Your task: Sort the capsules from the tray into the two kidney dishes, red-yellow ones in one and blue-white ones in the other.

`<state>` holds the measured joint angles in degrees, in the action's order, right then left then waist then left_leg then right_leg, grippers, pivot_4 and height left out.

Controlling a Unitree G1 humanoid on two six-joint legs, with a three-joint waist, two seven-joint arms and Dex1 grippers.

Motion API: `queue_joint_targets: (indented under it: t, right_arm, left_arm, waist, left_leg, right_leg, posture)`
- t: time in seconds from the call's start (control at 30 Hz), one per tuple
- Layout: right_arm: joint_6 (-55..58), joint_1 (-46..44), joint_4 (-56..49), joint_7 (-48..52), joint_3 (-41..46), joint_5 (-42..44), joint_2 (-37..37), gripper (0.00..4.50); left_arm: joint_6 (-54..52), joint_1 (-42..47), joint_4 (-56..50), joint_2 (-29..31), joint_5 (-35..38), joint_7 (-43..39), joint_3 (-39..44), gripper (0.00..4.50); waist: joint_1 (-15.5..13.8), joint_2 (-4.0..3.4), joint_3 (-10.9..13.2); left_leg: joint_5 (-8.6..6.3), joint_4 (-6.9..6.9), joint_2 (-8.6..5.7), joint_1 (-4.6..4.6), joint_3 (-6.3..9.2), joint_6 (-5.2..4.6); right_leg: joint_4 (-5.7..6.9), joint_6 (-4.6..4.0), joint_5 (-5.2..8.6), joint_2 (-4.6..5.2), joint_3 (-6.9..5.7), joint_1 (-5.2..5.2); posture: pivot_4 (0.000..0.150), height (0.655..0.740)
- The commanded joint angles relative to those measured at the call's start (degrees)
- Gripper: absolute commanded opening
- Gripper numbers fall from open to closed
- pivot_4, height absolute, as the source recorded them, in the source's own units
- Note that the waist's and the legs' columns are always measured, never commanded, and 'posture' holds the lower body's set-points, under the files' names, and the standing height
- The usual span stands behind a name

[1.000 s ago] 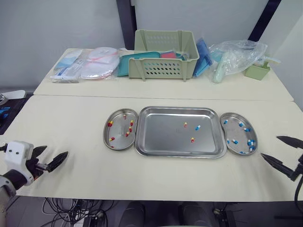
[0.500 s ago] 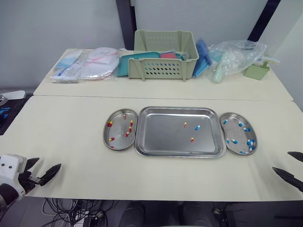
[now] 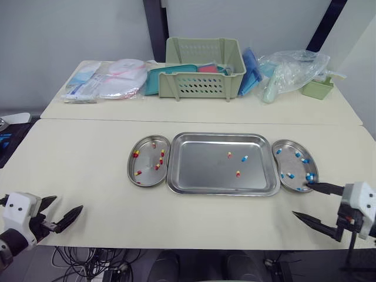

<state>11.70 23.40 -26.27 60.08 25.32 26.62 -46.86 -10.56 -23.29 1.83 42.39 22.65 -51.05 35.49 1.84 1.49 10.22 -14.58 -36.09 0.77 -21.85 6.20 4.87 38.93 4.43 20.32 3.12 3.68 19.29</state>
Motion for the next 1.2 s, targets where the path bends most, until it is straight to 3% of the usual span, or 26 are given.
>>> queue_joint_targets:
  t: [0.03,0.2,0.33,0.5,0.67,0.9,1.0,1.1,1.2]
  right_arm:
    - [0.70,-1.67,-1.65,-1.86,-1.03,0.91,1.08,4.50]
    - [0.65,-1.69,-1.43,-1.97,-1.51,0.61,1.64,4.50]
    - [1.14,-1.42,-2.43,-2.50,-1.95,0.67,2.30,4.50]
    - [1.62,-0.99,-3.80,-3.59,-2.82,0.79,3.16,4.50]
    - [1.94,-0.33,-6.23,-5.79,-4.93,0.38,4.84,4.50]
    - [2.78,0.52,-8.73,-8.57,-6.24,-0.08,5.99,4.50]
    - [2.84,1.38,-9.50,-9.44,-6.21,-0.19,6.54,4.50]
    - [2.90,2.32,-10.43,-10.20,-6.44,-0.41,7.14,4.50]
    - [3.15,2.87,-11.28,-11.15,-6.72,-0.36,7.58,4.50]
  left_arm:
    - [-0.77,-1.58,-6.56,0.17,2.54,-2.10,0.40,4.47]
    - [-5.04,-1.55,-19.50,2.21,6.76,-6.37,-4.25,4.47]
    - [-12.13,6.69,-29.46,4.13,11.06,-5.32,-12.20,4.47]
    - [-19.72,21.02,-33.89,3.96,12.45,-2.74,-24.65,4.47]
    - [-20.65,42.39,-24.70,-6.55,4.49,-0.74,-43.72,4.47]
    - [-14.12,55.04,-9.70,-14.22,-3.54,-6.91,-55.38,4.47]
    - [-11.34,58.15,-3.80,-17.15,-5.44,-9.17,-57.52,3.92]
    - [-9.32,60.07,0.69,-19.88,-7.77,-10.17,-59.33,2.96]
    - [-7.18,61.61,5.77,-22.82,-10.12,-10.63,-60.59,2.96]
  waist:
    - [-0.01,0.00,0.00]
    - [-0.25,0.03,-0.02]
    - [-0.46,0.03,-0.02]
    - [-0.04,-0.07,-0.01]
    - [-0.33,-0.09,-0.05]
    - [0.15,-0.09,-0.04]
    - [-0.01,-0.09,-0.04]
    - [-0.12,-0.08,-0.03]
    - [-0.07,-0.08,-0.03]
  left_leg:
    - [0.00,0.00,0.00,-0.01,0.00,0.00]
    - [0.00,-0.01,-0.01,-0.02,-0.02,0.00]
    - [0.00,-0.04,-0.02,0.00,0.05,0.00]
    - [0.00,-0.02,-0.03,0.00,0.02,0.00]
    - [0.01,-0.15,-0.08,0.00,0.04,0.00]
    - [0.00,-0.21,-0.08,-0.11,0.05,-0.01]
    - [0.00,-0.26,-0.09,-0.11,0.05,-0.01]
    - [0.00,-0.28,-0.10,-0.13,0.06,-0.02]
    - [0.00,-0.29,-0.11,-0.13,0.07,-0.02]
  right_leg:
    - [0.00,0.00,0.00,0.00,0.00,0.00]
    - [-0.02,0.00,0.00,0.01,0.01,-0.01]
    - [0.01,0.00,0.00,0.01,-0.06,-0.06]
    - [0.00,0.00,0.00,-0.01,-0.03,-0.04]
    - [0.04,0.02,-0.01,-0.02,-0.05,-0.11]
    - [0.02,0.03,-0.02,-0.06,-0.05,-0.01]
    - [0.03,0.03,-0.02,-0.05,-0.05,-0.04]
    - [0.02,0.03,-0.02,-0.04,-0.05,-0.04]
    - [0.02,0.03,-0.02,-0.04,-0.05,-0.03]
  posture:
    - [0.150,0.7400]
    - [0.150,0.7400]
    - [0.150,0.7400]
    - [0.150,0.7400]
    - [0.150,0.7400]
    - [0.150,0.7400]
    - [0.150,0.7400]
    - [0.150,0.7400]
    - [0.150,0.7400]
